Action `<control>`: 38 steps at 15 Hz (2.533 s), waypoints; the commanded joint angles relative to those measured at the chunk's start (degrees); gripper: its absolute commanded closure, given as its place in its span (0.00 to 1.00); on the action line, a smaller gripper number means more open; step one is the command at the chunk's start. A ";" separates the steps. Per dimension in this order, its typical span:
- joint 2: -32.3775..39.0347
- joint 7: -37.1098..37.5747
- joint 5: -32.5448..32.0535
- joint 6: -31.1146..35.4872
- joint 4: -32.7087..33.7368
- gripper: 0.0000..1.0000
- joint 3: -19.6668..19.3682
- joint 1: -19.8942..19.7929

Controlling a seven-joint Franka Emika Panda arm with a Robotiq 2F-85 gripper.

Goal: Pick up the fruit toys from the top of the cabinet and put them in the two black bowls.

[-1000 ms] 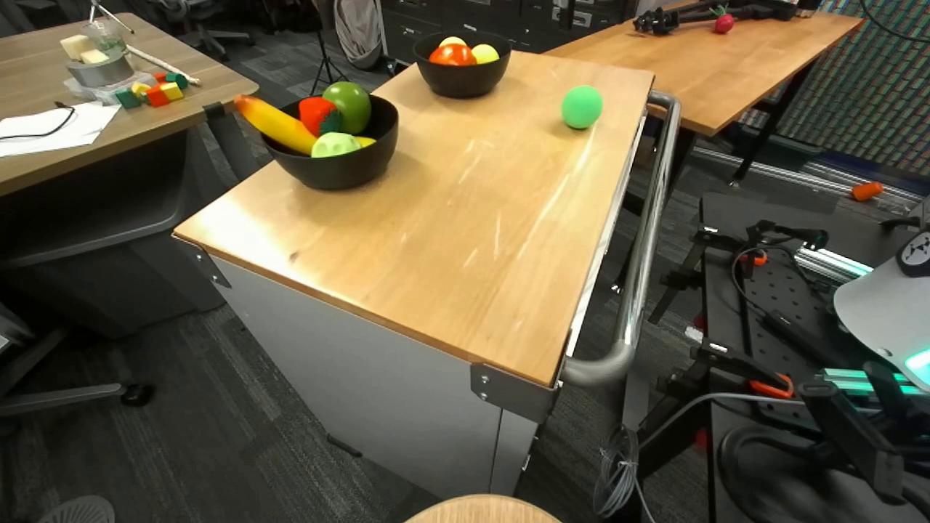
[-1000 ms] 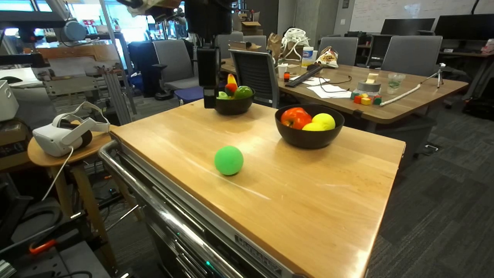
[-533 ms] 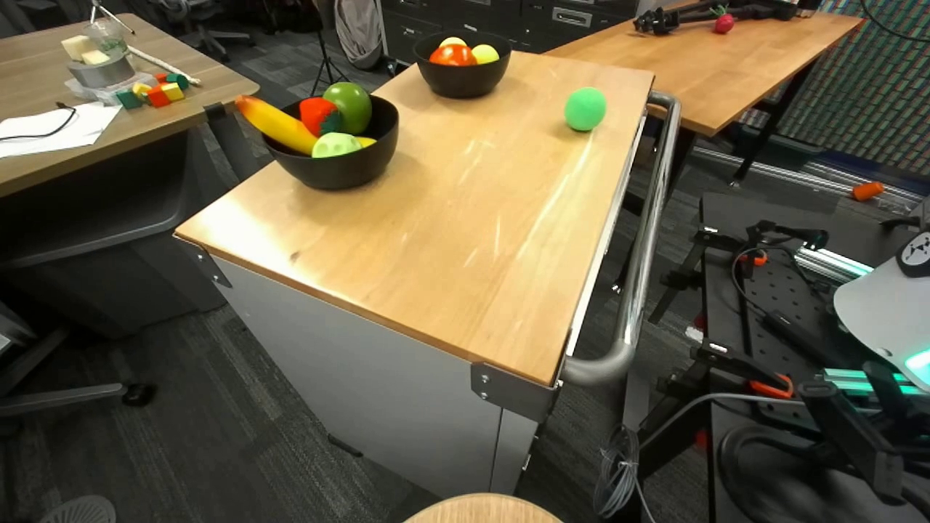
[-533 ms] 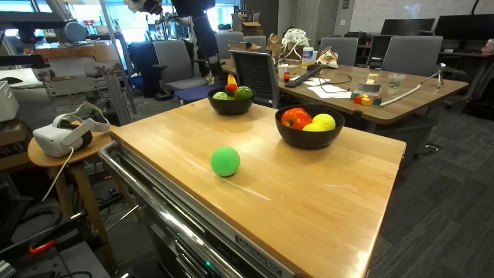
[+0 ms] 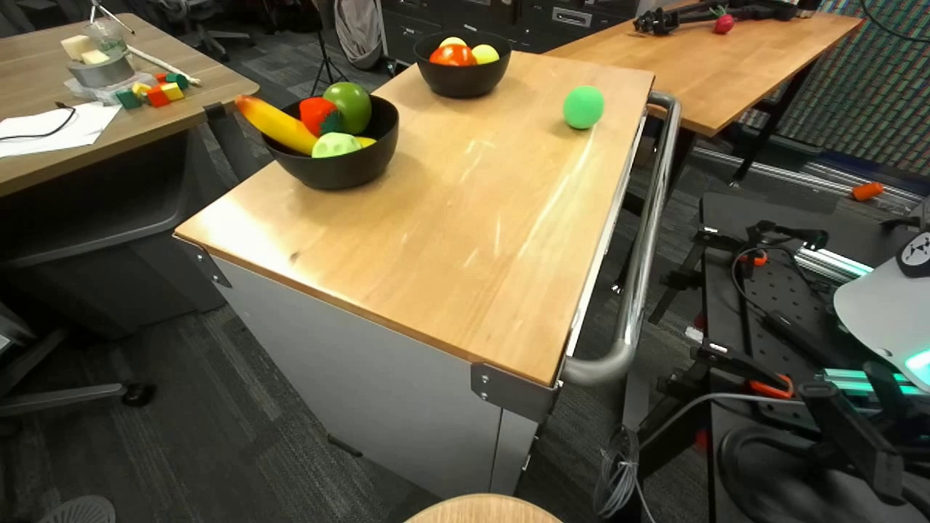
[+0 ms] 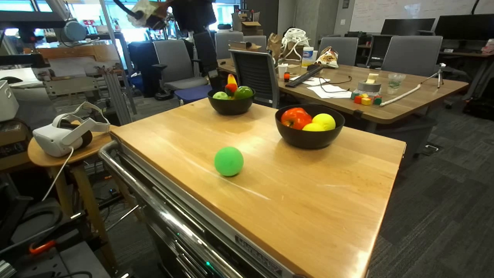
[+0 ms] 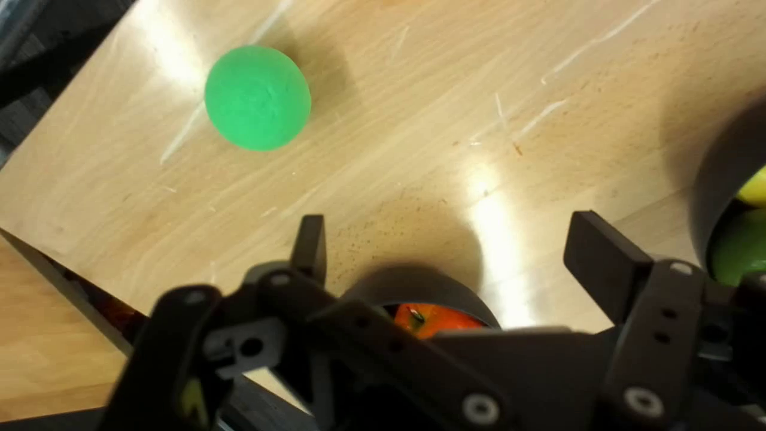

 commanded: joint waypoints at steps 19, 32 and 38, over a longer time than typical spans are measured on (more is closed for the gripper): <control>8.88 25.77 -8.24 22.65 -10.90 0.00 -8.18 -5.45; 9.79 19.51 8.60 21.28 -9.73 0.77 -8.88 -2.73; 3.43 23.42 -4.75 18.71 1.35 0.91 -8.47 -4.46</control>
